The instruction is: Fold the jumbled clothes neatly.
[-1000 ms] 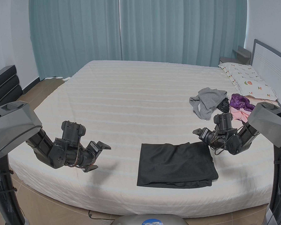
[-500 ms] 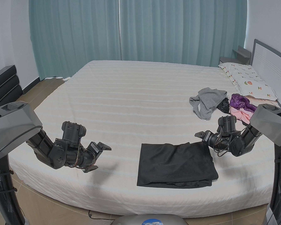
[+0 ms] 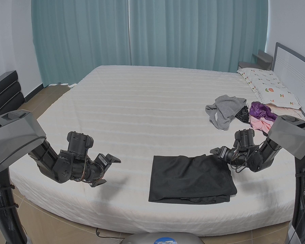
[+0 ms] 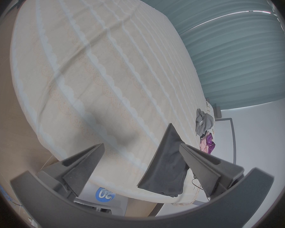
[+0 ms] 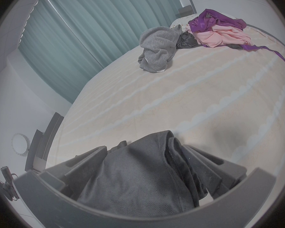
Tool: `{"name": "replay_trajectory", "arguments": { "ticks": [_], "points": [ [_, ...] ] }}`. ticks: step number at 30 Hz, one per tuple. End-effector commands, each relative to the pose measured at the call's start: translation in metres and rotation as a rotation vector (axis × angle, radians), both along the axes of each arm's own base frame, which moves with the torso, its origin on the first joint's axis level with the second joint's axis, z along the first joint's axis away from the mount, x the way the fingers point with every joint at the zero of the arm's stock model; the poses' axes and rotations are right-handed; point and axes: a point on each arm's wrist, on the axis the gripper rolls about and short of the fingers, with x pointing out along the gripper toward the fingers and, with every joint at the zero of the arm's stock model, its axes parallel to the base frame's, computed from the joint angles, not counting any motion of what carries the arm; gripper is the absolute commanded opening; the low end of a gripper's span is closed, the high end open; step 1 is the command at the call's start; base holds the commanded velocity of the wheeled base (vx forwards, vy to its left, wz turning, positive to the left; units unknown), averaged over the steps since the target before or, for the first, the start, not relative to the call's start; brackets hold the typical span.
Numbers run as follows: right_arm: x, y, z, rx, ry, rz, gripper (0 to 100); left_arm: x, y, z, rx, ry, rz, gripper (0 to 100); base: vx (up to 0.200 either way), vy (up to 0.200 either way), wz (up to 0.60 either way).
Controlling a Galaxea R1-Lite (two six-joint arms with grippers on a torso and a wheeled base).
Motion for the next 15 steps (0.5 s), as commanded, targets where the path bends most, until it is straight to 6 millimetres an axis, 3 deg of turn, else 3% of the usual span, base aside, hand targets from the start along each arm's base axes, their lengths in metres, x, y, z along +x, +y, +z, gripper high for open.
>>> {"name": "replay_trajectory", "arguments": {
  "ticks": [1, 2, 15],
  "points": [
    [0.000, -0.001, -0.004, -0.002, 0.009, -0.001, 100, 0.000, 0.000, 0.000, 0.000, 0.001, 0.001, 100, 0.000, 0.000, 0.00],
    [0.000, -0.001, -0.004, -0.004, 0.009, 0.001, 0, 0.000, 0.000, 0.000, 0.000, 0.001, 0.001, 100, 0.000, 0.000, 0.00],
    [-0.001, -0.017, 0.003, -0.004, -0.002, -0.044, 0, 0.010, -0.002, -0.003, 0.025, -0.020, 0.029, 100, 0.000, 0.000, 0.00]
  ]
}}
